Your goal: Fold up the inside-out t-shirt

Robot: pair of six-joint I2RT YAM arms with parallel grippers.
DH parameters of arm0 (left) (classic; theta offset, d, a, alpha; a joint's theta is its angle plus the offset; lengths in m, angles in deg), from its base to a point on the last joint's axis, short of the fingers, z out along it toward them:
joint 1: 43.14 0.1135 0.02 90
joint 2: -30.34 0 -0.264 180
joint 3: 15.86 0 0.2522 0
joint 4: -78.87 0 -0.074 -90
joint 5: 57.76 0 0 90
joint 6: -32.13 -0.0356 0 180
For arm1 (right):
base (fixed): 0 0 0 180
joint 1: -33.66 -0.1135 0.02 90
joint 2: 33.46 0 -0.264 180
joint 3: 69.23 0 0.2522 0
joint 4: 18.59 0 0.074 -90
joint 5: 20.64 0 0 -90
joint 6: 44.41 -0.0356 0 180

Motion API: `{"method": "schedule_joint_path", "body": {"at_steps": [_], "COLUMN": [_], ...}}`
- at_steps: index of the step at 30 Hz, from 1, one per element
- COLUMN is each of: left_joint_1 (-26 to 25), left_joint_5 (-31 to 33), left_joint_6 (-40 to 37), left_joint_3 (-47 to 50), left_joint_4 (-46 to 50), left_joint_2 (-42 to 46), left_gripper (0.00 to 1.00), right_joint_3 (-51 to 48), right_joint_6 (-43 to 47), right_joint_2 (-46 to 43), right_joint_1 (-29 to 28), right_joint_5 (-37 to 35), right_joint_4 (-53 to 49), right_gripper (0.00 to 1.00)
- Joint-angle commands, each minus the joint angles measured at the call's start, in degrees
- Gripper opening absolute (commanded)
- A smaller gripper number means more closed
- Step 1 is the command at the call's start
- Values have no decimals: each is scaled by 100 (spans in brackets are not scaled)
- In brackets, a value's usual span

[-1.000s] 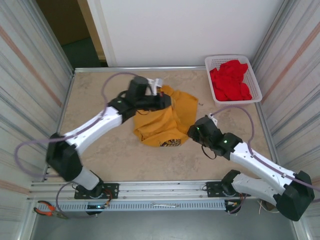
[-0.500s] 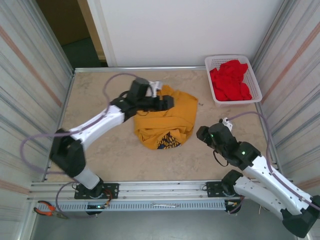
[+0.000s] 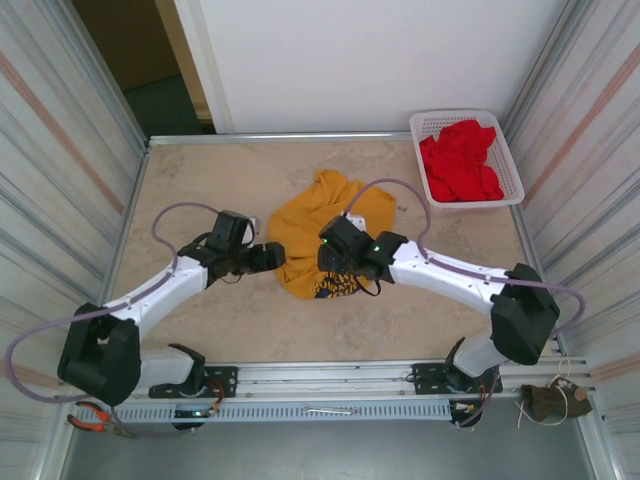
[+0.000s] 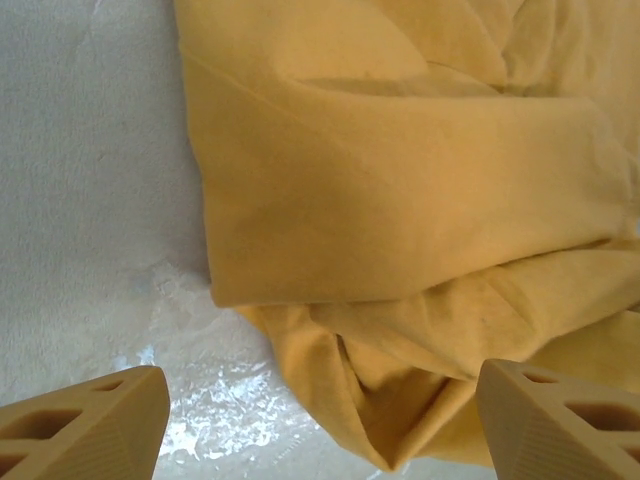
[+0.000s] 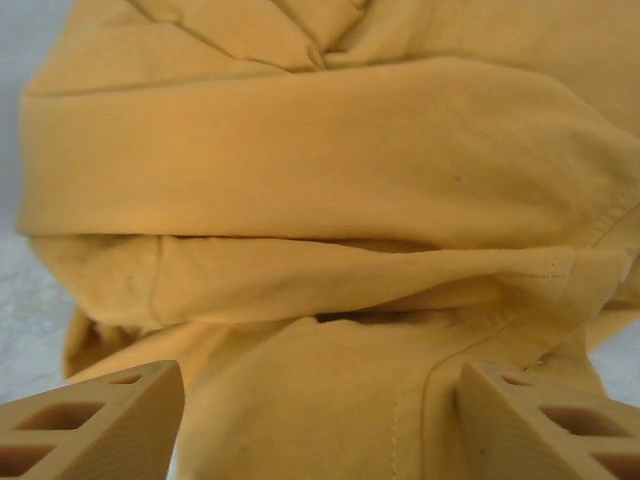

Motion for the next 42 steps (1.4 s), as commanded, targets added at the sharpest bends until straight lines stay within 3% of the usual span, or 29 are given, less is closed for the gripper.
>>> {"method": "schedule_joint_path", "body": {"at_steps": [1, 3, 4, 6, 7, 10, 12, 16, 17, 18, 19, 21, 27, 30, 34, 40, 42], "left_joint_1": [8, 14, 14, 22, 23, 22, 23, 23, 23, 24, 19, 10, -169, -354, -566, -661, -670], "left_joint_5": [237, 285, 287, 337, 350, 227, 108, -207, -340, -513, -708, -1022, -1401, -1430, -1355, -1305, -1365], "left_joint_6": [-326, -356, -370, -396, -400, -436, -471, -468, -387, -296, -192, 56, 560, 709, 847, 968, 1009], "left_joint_3": [-288, -390, -464, -640, -749, -1034, -1186, -1185, -1134, -1084, -1006, -877, -727, -762, -857, -969, -967], "left_joint_4": [-142, -263, -336, -439, -486, -552, -493, -356, -332, -321, -327, -360, -318, -287, -251, -163, -158], "left_joint_2": [-449, -749, -918, -1234, -1401, -1742, -1780, -1306, -1105, -878, -606, -135, 710, 819, 894, 1075, 1133], "left_gripper": [81, 80, 79, 73, 64, 20, 0, 0, 0, 0, 0, 0, 0, 0, 0, 0, 0], "right_joint_3": [-326, -580, -709, -918, -1029, -1290, -1427, -1775, -1815, -1833, -1777, -1526, -622, -259, 121, 108, 117], "right_joint_6": [-248, -403, -464, -581, -634, -784, -859, -771, -664, -503, -340, -87, 431, 860, 1522, 1704, 1685], "right_joint_2": [-9, -105, -175, -304, -380, -573, -688, -977, -1066, -1190, -1367, -1758, -2350, -2005, -1213, -503, -368], "right_joint_1": [-34, -25, -25, -17, -12, 10, 63, 537, 711, 914, 1024, 1042, 675, 251, -281, -516, -487], "right_joint_5": [-422, -526, -564, -650, -685, -802, -919, -961, -876, -684, -517, -357, 730, 923, 891, 685, 554], "right_joint_4": [-164, -165, -176, -231, -258, -404, -559, -773, -782, -782, -791, -871, -86, 424, 795, 1180, 1208], "right_gripper": [56, 39, 25, 8, 1, 0, 0, 1, 18, 44, 64, 74, 75, 81, 82, 70, 63]}}
